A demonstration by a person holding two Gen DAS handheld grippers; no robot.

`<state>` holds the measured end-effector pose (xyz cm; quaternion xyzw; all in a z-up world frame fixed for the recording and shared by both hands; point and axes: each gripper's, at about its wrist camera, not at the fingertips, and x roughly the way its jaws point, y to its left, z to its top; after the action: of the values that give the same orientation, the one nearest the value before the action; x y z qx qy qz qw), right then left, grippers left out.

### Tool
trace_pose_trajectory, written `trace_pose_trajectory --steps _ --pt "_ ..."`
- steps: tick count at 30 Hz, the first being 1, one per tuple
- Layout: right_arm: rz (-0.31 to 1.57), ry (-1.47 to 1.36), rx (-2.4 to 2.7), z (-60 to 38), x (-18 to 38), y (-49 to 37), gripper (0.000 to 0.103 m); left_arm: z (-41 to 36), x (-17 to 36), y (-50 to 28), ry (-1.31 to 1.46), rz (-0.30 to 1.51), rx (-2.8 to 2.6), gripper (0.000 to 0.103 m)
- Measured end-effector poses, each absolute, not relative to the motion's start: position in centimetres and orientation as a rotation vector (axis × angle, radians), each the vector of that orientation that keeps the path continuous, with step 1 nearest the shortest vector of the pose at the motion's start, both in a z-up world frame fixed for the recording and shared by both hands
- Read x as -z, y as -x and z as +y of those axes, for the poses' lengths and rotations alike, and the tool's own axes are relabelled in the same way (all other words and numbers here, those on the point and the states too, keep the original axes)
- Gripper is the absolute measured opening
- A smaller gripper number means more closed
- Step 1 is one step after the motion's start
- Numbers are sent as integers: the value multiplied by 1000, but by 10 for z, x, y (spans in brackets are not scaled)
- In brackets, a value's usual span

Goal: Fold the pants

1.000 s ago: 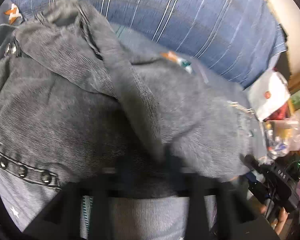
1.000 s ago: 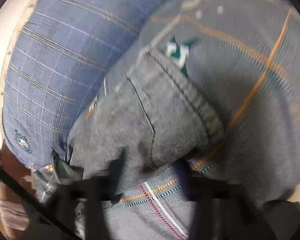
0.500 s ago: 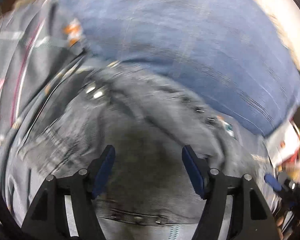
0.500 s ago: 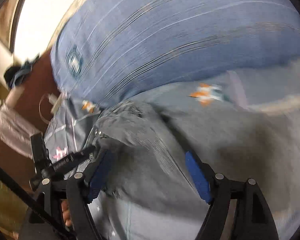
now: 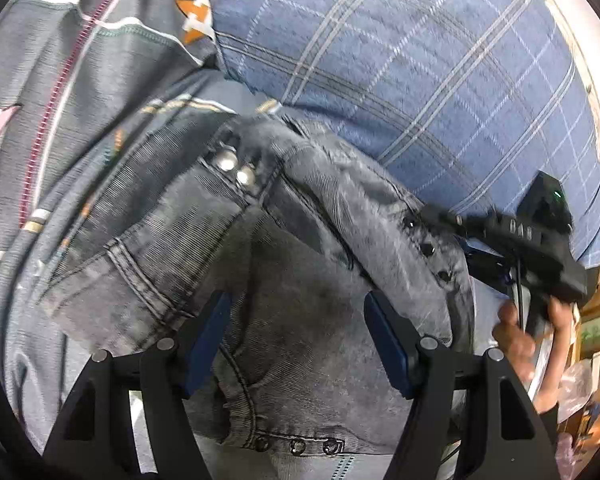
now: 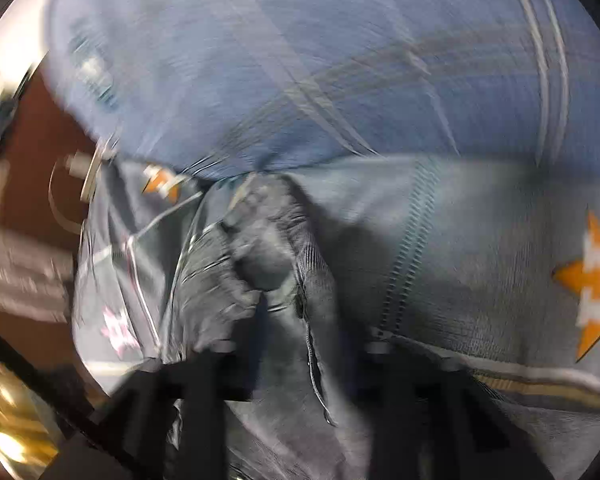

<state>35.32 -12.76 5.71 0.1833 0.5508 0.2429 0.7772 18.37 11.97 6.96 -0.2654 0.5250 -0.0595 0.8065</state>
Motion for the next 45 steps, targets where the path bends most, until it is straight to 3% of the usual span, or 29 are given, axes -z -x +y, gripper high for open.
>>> trace_pose_trajectory --steps 3,8,13,18,20,22,24,25,26,27,37,45 --pt "1127 -273 -557 -106 -85 -322 6 134 -75 -180 616 1104 122 69" --pt "985 -87 -622 -78 -120 -235 6 154 -90 -173 685 1044 122 70" --pt "996 -28 -649 -54 -84 -166 6 157 -105 -162 722 977 177 75" --pt "1020 -168 -649 -48 -47 -142 6 124 -111 -153 580 1042 233 79" --pt "1022 -188 -648 -46 -37 -133 11 113 -104 -154 496 1074 179 80" --pt "1043 -207 -650 -45 -29 -127 25 115 -87 -161 455 1122 92 79" --pt "1041 -252 -637 -61 -29 -115 41 127 -71 -167 457 1156 0 52" --pt "1018 -288 -615 -76 -33 -107 46 135 -65 -168 466 1186 -46 27" --pt "1008 -309 -599 -86 -36 -102 61 140 -61 -169 492 1201 -61 22" --pt "992 -332 -568 -104 -42 -96 69 149 -57 -169 564 1213 -55 22" --pt "855 -627 -60 -323 -76 -30 69 151 -47 -167 578 1230 -75 24" --pt "942 -736 271 -409 -61 -1 54 143 -48 -166 525 1212 -99 24"
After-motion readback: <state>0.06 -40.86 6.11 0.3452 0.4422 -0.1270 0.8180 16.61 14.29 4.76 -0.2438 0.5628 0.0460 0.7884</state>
